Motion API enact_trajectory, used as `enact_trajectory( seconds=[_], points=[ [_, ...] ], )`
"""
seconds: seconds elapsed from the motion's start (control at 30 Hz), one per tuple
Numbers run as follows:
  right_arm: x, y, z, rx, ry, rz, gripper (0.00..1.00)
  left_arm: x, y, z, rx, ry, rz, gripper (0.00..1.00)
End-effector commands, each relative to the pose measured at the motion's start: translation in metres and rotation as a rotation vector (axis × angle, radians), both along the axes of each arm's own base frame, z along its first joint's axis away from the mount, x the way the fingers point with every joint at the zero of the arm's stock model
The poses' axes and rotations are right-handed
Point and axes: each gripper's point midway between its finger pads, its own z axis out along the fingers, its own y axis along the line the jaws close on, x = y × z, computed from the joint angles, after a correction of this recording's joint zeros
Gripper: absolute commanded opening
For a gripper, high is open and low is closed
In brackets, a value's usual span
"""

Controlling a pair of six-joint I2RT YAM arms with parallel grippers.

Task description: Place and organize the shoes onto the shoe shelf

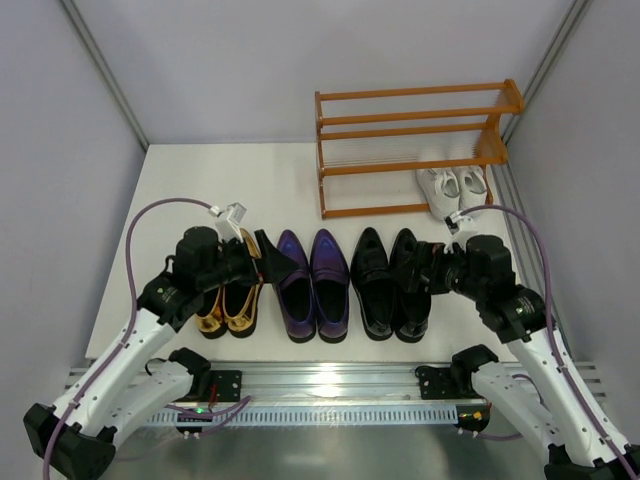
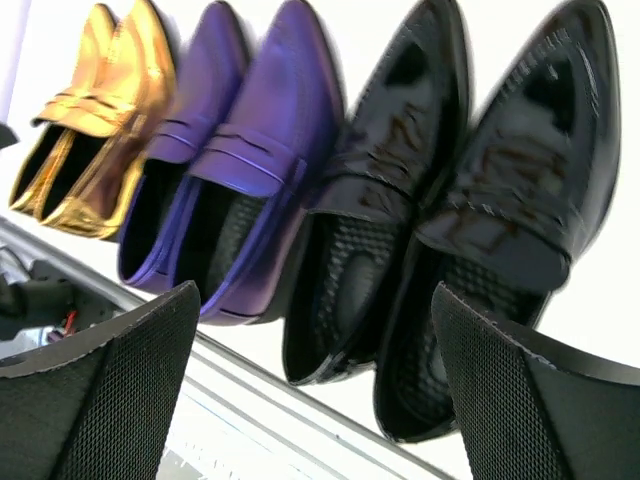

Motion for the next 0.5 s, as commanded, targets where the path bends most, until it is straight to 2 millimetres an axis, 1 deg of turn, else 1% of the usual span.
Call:
enact_trajectory(
  seconds=[0.0,0.03,0.07,0.1,0.13,0.17,0.27,0.3,0.37,0.43,0.47],
  points=[
    [-0.005,-0.014,-0.038,-0.070,0.127,-0.118,0.98,0.005,0.001,0.003,-0.010,-0.067,0.012,1.00],
    [-0.004,-0.013,-0.048,-0.108,0.176,-0.120,0.98,0.005,0.001,0.001,-0.007,-0.067,0.014,1.00],
    [0.002,-0.016,-0.051,-0.140,0.184,-0.164,0.98,0.005,0.002,0.000,-0.008,-0.070,0.015,1.00],
    [0.000,-0.007,-0.054,-0.147,0.199,-0.141,0.98,0.005,0.003,-0.002,-0.003,-0.067,0.021,1.00],
    [0.007,-0.007,-0.055,-0.152,0.195,-0.187,0.98,0.005,0.003,-0.004,-0.003,-0.060,0.022,1.00],
    [0.009,-0.004,-0.064,-0.178,0.220,-0.186,0.98,0.004,0.003,-0.004,-0.003,-0.057,0.020,1.00],
    [0.010,0.006,-0.074,-0.201,0.230,-0.174,0.98,0.002,0.003,-0.003,-0.009,-0.054,0.016,1.00],
    [0.011,0.010,-0.078,-0.212,0.227,-0.167,0.98,0.001,0.003,0.000,-0.015,-0.068,0.017,1.00],
    [0.010,0.011,-0.084,-0.213,0.227,-0.177,0.98,0.003,0.005,0.000,-0.016,-0.079,0.026,1.00],
    [0.011,0.012,-0.082,-0.193,0.196,-0.200,0.98,0.002,0.005,-0.001,-0.015,-0.082,0.027,1.00],
    [0.008,0.011,-0.090,-0.179,0.209,-0.214,0.98,0.001,0.004,-0.006,-0.015,-0.071,0.019,1.00]
  ],
)
